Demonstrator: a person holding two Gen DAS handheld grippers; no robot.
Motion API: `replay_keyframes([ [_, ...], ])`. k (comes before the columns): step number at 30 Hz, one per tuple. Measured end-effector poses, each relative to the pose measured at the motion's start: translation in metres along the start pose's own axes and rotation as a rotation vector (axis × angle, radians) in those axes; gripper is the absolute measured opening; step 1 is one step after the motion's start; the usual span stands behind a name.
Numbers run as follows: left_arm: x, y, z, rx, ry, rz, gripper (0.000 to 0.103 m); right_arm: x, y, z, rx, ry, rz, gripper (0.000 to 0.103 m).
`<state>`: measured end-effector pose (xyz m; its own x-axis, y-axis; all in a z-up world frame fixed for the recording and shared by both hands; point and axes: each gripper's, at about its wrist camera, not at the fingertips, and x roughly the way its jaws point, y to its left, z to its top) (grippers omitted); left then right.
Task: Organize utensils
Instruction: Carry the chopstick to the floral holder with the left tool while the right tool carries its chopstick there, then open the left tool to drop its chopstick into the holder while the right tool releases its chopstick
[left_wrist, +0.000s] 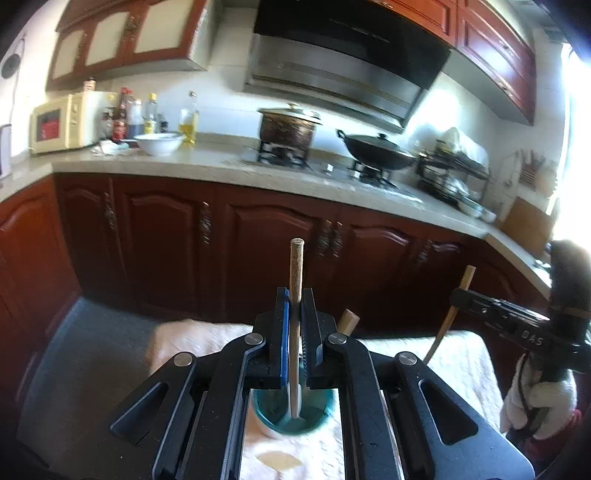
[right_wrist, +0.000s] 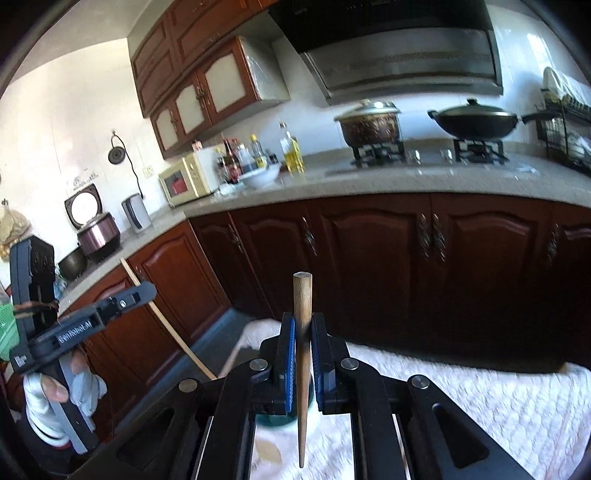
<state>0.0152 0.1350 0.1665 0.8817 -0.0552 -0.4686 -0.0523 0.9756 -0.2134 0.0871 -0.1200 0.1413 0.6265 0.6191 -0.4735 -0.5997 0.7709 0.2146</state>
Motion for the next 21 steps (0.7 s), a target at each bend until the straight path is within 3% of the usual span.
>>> replay_keyframes([
  [9, 0.052, 0.023, -0.011, -0.018, 0.035, 0.069, 0.005, 0.054, 0.026, 0.013, -0.054, -0.054, -0.058, 0.007],
  [21, 0.095, 0.03, -0.045, -0.044, 0.123, 0.086, 0.005, 0.108, 0.012, -0.018, -0.048, 0.03, -0.069, 0.007],
])
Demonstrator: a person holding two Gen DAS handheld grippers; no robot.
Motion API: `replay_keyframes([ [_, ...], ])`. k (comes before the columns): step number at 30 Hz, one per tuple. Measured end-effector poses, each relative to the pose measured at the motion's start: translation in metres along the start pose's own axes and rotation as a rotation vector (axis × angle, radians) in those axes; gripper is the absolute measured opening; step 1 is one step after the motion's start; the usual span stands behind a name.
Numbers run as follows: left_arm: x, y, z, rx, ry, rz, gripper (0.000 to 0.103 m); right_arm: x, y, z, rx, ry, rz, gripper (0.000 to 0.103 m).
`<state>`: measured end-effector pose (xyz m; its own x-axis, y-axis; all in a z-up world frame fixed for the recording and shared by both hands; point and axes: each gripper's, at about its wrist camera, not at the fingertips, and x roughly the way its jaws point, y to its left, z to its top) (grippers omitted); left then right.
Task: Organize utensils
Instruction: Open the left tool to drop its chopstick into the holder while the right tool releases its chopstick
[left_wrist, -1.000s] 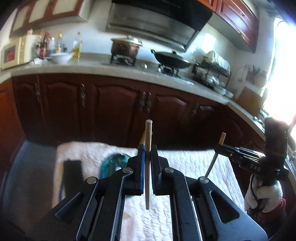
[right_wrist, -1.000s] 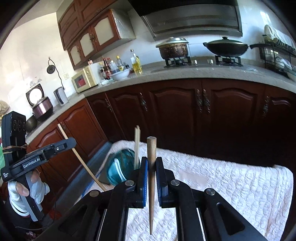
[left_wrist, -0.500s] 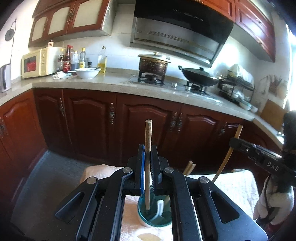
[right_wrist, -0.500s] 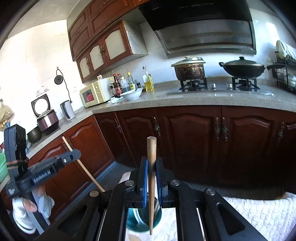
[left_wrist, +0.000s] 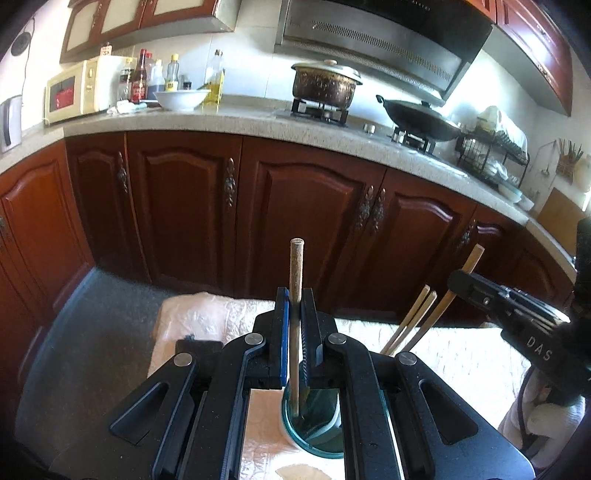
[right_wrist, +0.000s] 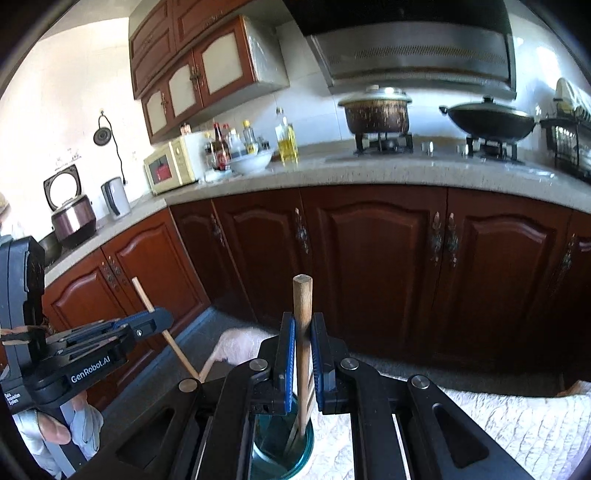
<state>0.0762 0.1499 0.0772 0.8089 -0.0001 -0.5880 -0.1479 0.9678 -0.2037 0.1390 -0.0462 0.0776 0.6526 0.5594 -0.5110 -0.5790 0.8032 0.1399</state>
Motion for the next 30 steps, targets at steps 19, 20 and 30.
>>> replay_keyframes([
  [19, 0.023, -0.004, -0.027, -0.016, 0.086, 0.01, 0.005, 0.028, -0.024, -0.044, 0.121, 0.17, 0.054, 0.02],
  [20, 0.024, -0.004, -0.027, -0.022, 0.091, 0.008, 0.005, 0.028, -0.026, -0.044, 0.125, 0.177, 0.056, 0.029],
  [30, 0.014, 0.002, -0.036, -0.062, 0.099, -0.003, 0.024, 0.015, -0.033, -0.056, 0.125, 0.203, 0.054, 0.035],
])
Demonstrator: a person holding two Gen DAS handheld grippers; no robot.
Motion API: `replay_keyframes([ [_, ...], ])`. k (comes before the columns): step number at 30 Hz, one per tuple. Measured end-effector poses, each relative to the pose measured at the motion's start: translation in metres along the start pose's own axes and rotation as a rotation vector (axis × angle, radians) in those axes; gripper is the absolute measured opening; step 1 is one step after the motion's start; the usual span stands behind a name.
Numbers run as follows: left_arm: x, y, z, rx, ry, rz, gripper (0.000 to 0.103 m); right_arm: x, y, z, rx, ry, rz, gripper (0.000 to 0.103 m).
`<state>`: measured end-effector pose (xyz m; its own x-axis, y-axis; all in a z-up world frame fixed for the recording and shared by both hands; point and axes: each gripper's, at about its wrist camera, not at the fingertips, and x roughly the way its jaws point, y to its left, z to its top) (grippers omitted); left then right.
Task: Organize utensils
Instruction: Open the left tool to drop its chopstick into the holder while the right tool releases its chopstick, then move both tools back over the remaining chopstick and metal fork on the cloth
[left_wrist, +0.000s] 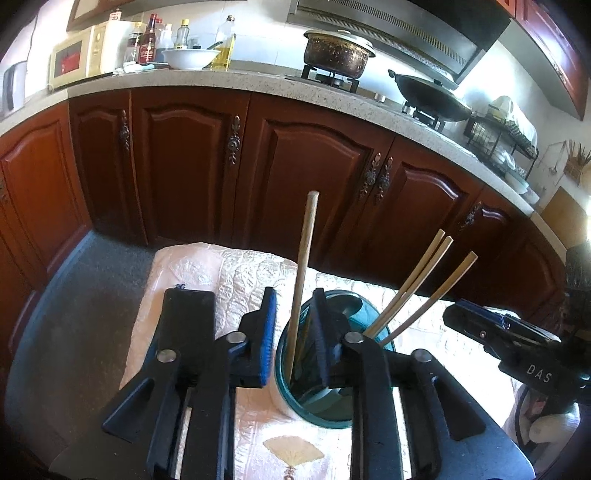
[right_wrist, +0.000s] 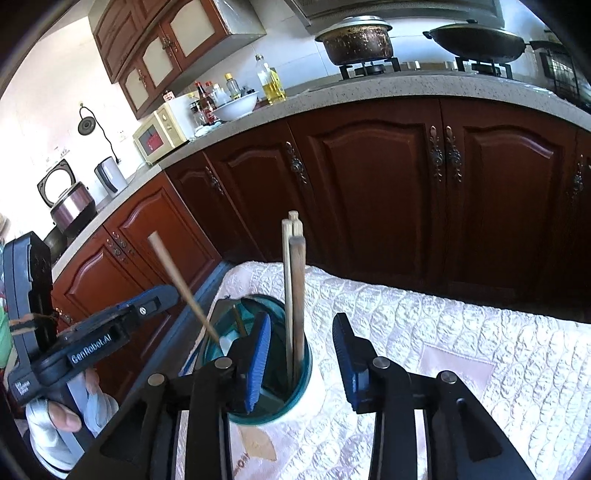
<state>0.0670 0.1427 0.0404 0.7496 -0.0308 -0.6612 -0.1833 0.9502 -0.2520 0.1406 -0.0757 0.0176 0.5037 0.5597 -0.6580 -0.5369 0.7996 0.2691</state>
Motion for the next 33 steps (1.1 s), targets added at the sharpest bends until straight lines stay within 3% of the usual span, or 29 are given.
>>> replay_keyframes([
  [2, -0.004, 0.0, -0.003, -0.004, -0.008, 0.001, 0.03, -0.006, -0.001, -0.006, -0.012, -0.004, -0.015, 0.037],
  [13, -0.021, -0.024, -0.031, 0.086, -0.025, 0.025, 0.031, -0.025, -0.012, -0.039, -0.014, 0.018, -0.067, 0.037],
  [21, -0.034, -0.05, -0.052, 0.133, -0.031, -0.003, 0.032, -0.04, -0.021, -0.067, 0.006, 0.035, -0.101, 0.038],
  [33, -0.017, -0.091, -0.091, 0.172, 0.056, -0.088, 0.033, -0.061, -0.064, -0.11, 0.065, 0.081, -0.18, 0.038],
])
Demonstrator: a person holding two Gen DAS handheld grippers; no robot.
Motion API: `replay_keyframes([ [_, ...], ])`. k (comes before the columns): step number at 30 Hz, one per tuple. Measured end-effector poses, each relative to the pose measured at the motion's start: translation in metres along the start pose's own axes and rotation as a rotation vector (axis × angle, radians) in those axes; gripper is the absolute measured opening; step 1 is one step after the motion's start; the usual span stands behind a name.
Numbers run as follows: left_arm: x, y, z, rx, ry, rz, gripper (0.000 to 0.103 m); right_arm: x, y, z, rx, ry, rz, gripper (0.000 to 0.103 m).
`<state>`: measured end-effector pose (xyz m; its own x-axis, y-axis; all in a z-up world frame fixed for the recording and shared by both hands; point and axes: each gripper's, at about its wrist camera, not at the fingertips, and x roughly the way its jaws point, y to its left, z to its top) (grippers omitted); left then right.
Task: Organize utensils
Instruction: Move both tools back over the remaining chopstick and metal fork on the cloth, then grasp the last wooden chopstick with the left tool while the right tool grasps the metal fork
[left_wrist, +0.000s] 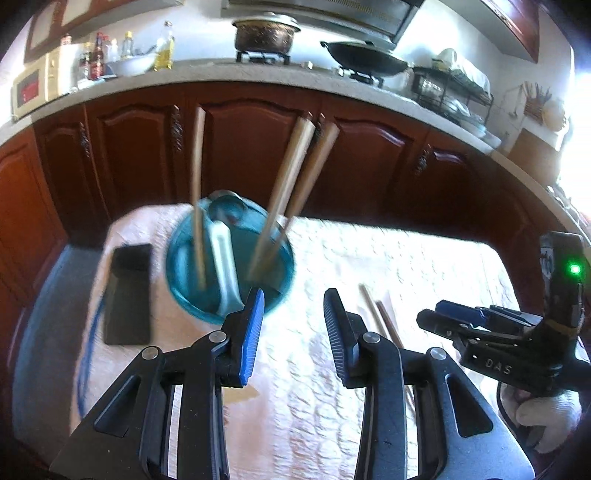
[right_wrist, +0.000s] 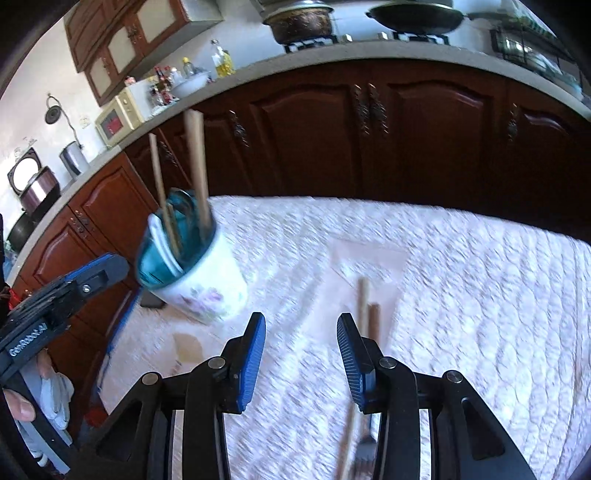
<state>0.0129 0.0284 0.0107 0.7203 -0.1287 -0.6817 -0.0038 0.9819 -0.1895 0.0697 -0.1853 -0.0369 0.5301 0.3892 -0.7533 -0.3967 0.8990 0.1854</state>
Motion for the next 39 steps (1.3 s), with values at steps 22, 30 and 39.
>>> replay_keyframes([
  [22, 0.057, -0.02, -0.028, 0.019, 0.16, -0.035, 0.033, 0.089, -0.068, -0.036, 0.046, 0.227, -0.108, 0.023],
  [30, 0.077, -0.037, -0.03, 0.031, 0.204, -0.084, 0.033, 0.074, -0.092, -0.044, 0.075, 0.223, -0.174, 0.013],
  [39, 0.121, -0.065, -0.024, 0.002, 0.273, -0.163, 0.033, 0.045, -0.145, -0.051, 0.209, 0.222, -0.096, 0.016],
])
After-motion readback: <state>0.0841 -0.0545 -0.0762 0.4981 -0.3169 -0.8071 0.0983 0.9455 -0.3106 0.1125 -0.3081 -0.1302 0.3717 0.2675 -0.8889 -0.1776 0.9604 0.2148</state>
